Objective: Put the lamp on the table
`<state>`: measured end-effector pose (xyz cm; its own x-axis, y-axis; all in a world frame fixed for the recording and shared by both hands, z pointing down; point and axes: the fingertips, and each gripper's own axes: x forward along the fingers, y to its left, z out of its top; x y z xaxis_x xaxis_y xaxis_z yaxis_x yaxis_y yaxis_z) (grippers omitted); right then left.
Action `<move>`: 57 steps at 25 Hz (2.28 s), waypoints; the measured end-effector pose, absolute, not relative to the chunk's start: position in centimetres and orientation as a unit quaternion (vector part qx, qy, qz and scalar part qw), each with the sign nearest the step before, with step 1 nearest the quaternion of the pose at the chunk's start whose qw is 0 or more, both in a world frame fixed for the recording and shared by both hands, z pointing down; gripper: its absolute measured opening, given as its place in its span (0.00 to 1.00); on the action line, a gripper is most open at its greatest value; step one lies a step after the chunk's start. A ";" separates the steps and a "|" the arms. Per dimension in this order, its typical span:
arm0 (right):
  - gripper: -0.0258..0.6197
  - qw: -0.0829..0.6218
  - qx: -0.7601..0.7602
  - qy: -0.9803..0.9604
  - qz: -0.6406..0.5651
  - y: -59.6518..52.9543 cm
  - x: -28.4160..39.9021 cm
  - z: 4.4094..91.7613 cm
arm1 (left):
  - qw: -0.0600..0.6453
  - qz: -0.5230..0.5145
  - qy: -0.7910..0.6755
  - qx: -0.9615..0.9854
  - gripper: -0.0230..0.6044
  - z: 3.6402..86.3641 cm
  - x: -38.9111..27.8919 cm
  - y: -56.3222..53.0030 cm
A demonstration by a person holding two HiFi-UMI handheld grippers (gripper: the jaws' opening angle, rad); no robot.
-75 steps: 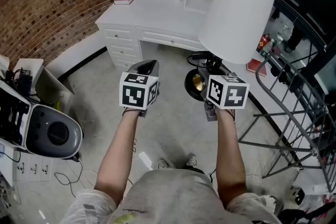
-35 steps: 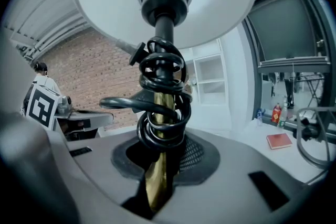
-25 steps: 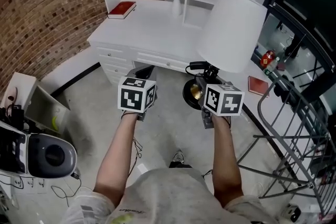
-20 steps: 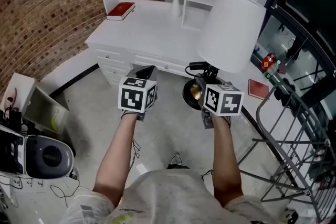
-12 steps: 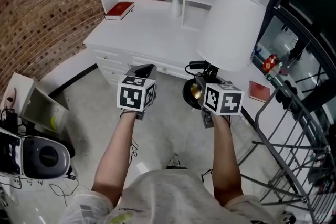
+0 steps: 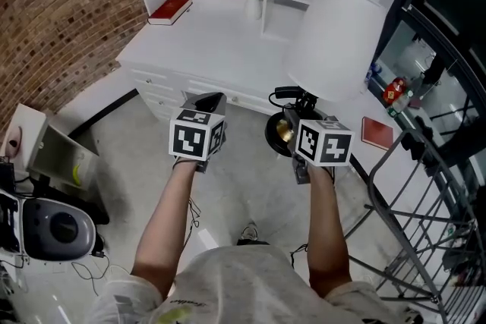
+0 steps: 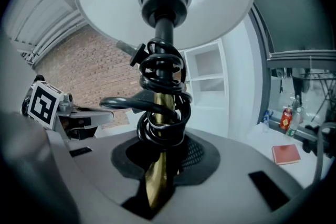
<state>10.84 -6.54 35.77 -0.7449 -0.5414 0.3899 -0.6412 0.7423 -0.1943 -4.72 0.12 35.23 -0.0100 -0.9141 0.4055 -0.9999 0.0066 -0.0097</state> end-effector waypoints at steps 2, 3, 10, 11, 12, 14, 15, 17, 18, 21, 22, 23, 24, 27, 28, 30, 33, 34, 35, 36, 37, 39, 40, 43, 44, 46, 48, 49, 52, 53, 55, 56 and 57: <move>0.18 0.157 0.320 -0.920 0.162 -7.4 10.9 36.0 | 0.146 0.152 -0.696 0.686 0.03 35.5 -4.8 -0.6; 0.18 0.158 0.320 -0.920 0.164 -7.8 10.9 36.2 | 0.147 0.153 -0.697 0.685 0.03 35.6 -4.8 -0.9; 0.18 0.161 0.313 -0.920 0.171 -10.7 11.0 37.5 | 0.148 0.162 -0.697 0.683 0.03 36.4 -4.4 -4.1; 0.18 0.161 0.311 -0.921 0.172 -11.1 11.0 37.6 | 0.148 0.162 -0.697 0.683 0.03 36.5 -4.4 -4.6; 0.18 0.161 0.309 -0.921 0.172 -11.5 11.0 37.6 | 0.148 0.162 -0.697 0.683 0.03 36.5 -4.3 -5.1; 0.18 0.162 0.305 -0.922 0.172 -12.2 11.0 37.7 | 0.148 0.160 -0.697 0.683 0.03 36.5 -4.2 -6.0; 0.18 0.162 0.303 -0.923 0.172 -12.6 11.0 37.7 | 0.149 0.159 -0.697 0.683 0.03 36.5 -4.1 -6.5; 0.18 0.162 0.300 -0.924 0.172 -13.3 11.0 37.9 | 0.149 0.159 -0.697 0.683 0.03 36.6 -3.9 -7.3; 0.18 0.162 0.298 -0.925 0.171 -13.7 11.0 37.9 | 0.148 0.160 -0.696 0.684 0.03 36.7 -3.9 -7.7; 0.18 0.161 0.295 -0.926 0.173 -14.6 10.7 38.3 | 0.149 0.163 -0.696 0.684 0.03 37.1 -4.0 -8.7; 0.18 0.161 0.295 -0.926 0.174 -15.0 10.6 38.4 | 0.149 0.162 -0.696 0.684 0.03 37.2 -4.2 -9.0; 0.18 0.160 0.295 -0.926 0.174 -15.3 10.4 38.4 | 0.149 0.161 -0.696 0.683 0.03 37.2 -4.4 -9.3; 0.18 0.159 0.296 -0.926 0.173 -15.7 10.3 38.3 | 0.148 0.159 -0.697 0.683 0.03 37.1 -4.7 -9.6; 0.18 0.155 0.296 -0.927 0.171 -16.5 9.8 38.3 | 0.146 0.154 -0.700 0.681 0.03 37.1 -5.4 -10.3; 0.18 0.154 0.296 -0.927 0.170 -16.8 9.6 38.3 | 0.146 0.152 -0.701 0.681 0.03 37.2 -5.7 -10.6; 0.18 0.152 0.297 -0.927 0.169 -17.2 9.0 38.4 | 0.147 0.150 -0.700 0.683 0.03 37.4 -6.3 -11.0; 0.18 0.152 0.299 -0.927 0.170 -18.1 7.6 38.5 | 0.145 0.147 -0.698 0.685 0.03 37.7 -7.9 -11.8; 0.18 0.152 0.301 -0.926 0.171 -18.5 7.1 38.5 | 0.145 0.146 -0.698 0.686 0.03 37.7 -8.5 -12.2; 0.18 0.151 0.302 -0.925 0.171 -18.9 6.6 38.5 | 0.146 0.144 -0.697 0.687 0.03 37.8 -9.1 -12.6; 0.18 0.151 0.304 -0.925 0.171 -19.2 6.0 38.5 | 0.146 0.143 -0.696 0.689 0.03 37.9 -9.8 -13.1; 0.18 0.150 0.307 -0.924 0.171 -19.6 5.5 38.5 | 0.147 0.142 -0.694 0.690 0.03 38.0 -10.4 -13.5; 0.18 0.148 0.313 -0.923 0.169 -20.3 4.2 38.3 | 0.147 0.142 -0.689 0.695 0.03 38.0 -11.8 -14.5; 0.18 0.147 0.316 -0.922 0.168 -20.7 3.5 38.2 | 0.146 0.143 -0.686 0.698 0.03 37.9 -12.5 -15.0; 0.18 0.145 0.329 -0.918 0.169 -22.0 1.5 37.9 | 0.145 0.145 -0.676 0.708 0.03 37.6 -14.7 -16.7; 0.17 0.144 0.332 -0.916 0.171 -22.5 0.9 37.8 | 0.145 0.146 -0.672 0.711 0.03 37.5 -15.4 -17.3; 0.17 0.142 0.339 -0.913 0.175 -23.3 -0.4 37.6 | 0.144 0.147 -0.666 0.717 0.03 37.3 -16.8 -18.5; 0.17 0.139 0.349 -0.910 0.177 -24.1 -1.6 37.4 | 0.142 0.148 -0.658 0.724 0.03 37.0 -18.1 -19.6; 0.17 0.138 0.355 -0.908 0.178 -24.6 -2.1 37.2 | 0.141 0.149 -0.654 0.728 0.03 36.8 -18.6 -20.2; 0.17 0.136 0.370 -0.902 0.178 -25.9 -3.7 36.7 | 0.140 0.151 -0.641 0.739 0.03 36.5 -20.4 -21.9; 0.17 0.135 0.375 -0.900 0.178 -26.2 -4.2 36.5 | 0.139 0.152 -0.637 0.743 0.03 36.5 -20.9 -22.5; 0.17 0.135 0.387 -0.895 0.178 -26.9 -5.0 36.3 | 0.139 0.153 -0.626 0.752 0.03 36.4 -21.7 -23.6; 0.17 0.134 0.393 -0.892 0.178 -27.2 -5.4 36.2 | 0.138 0.154 -0.620 0.757 0.03 36.3 -22.1 -24.1; 0.17 0.134 0.398 -0.890 0.178 -27.5 -5.7 36.1 | 0.138 0.155 -0.615 0.761 0.03 36.3 -22.4 -24.6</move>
<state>-5.70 -27.46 36.07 -0.6479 -0.6606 0.3794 -0.7557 0.6202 -0.2107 -22.36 -24.59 36.33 0.1950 -0.8933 0.4051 -0.9786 -0.2048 0.0195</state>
